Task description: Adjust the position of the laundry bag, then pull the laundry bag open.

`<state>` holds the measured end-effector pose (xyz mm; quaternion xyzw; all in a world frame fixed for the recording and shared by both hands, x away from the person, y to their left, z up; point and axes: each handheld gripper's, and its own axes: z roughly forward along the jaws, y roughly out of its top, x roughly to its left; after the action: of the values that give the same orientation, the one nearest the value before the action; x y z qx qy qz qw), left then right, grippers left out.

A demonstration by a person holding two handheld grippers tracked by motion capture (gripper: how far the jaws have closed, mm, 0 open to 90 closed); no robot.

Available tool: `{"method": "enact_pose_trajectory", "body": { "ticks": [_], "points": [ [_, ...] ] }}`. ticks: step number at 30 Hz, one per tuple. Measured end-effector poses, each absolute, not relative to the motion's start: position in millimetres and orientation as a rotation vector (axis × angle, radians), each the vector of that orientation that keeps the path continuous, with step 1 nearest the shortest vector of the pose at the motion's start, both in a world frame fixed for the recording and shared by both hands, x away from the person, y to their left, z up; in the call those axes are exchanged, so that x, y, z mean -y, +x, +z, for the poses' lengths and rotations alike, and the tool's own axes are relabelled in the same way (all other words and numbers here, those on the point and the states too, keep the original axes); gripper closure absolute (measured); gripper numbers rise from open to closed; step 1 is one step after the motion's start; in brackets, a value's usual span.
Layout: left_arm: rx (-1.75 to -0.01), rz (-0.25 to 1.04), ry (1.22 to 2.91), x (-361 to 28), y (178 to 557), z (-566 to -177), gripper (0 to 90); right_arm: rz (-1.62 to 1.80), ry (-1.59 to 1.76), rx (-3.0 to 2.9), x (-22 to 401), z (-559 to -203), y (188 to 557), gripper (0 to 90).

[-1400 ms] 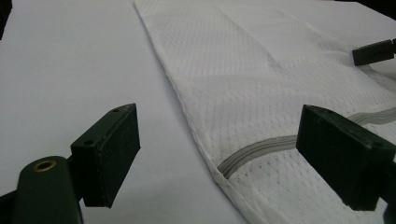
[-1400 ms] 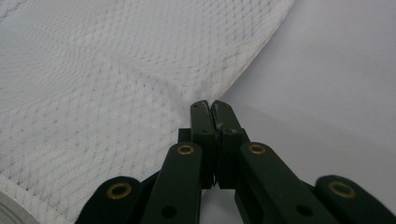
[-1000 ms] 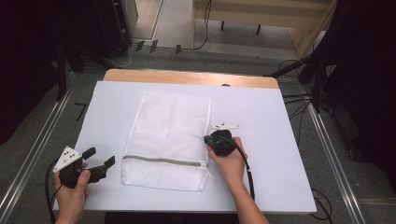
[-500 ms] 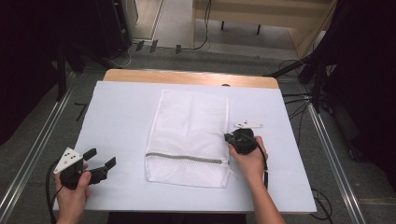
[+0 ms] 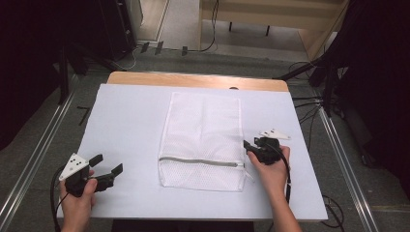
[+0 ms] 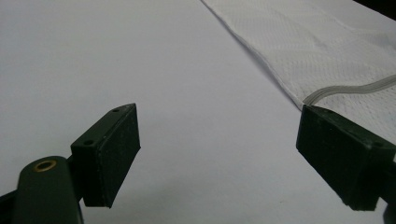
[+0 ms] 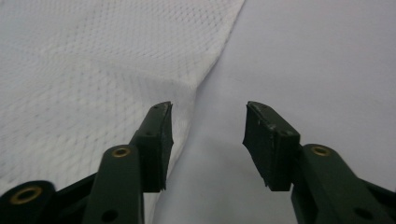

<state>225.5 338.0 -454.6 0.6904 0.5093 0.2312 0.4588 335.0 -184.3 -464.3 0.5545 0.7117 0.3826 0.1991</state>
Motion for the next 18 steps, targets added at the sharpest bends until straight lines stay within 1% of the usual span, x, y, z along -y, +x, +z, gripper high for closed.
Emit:
{"method": "enact_pose_trajectory", "body": {
  "ticks": [1, 3, 5, 8, 12, 15, 18],
  "points": [
    [-1.250, 0.569, 1.706, -337, 226, -454, 13.8, 1.086, 1.557, -1.979, 189, -464, 328, 45.8],
    [-1.248, 0.573, 1.713, -335, 226, -454, 13.9, 1.076, 1.582, -1.948, 196, -464, 312, 44.1],
    [-1.249, 0.573, 1.712, -334, 227, -454, 13.9, 1.058, 1.588, -1.958, 202, -465, 298, 39.7],
    [-1.240, 0.572, 1.713, -333, 227, -453, 14.0, 1.083, 1.590, -1.970, 205, -460, 278, 37.4],
    [-1.230, 0.571, 1.717, -333, 226, -452, 14.3, 1.049, 1.516, -1.976, 193, -461, 248, 38.2],
    [-1.226, 0.561, 1.713, -332, 225, -452, 14.4, 1.067, 1.449, -1.973, 186, -465, 235, 33.4],
    [-1.209, 0.562, 1.719, -329, 224, -451, 14.5, 1.012, 1.418, -1.950, 181, -470, 230, 29.2]
  ]
}}
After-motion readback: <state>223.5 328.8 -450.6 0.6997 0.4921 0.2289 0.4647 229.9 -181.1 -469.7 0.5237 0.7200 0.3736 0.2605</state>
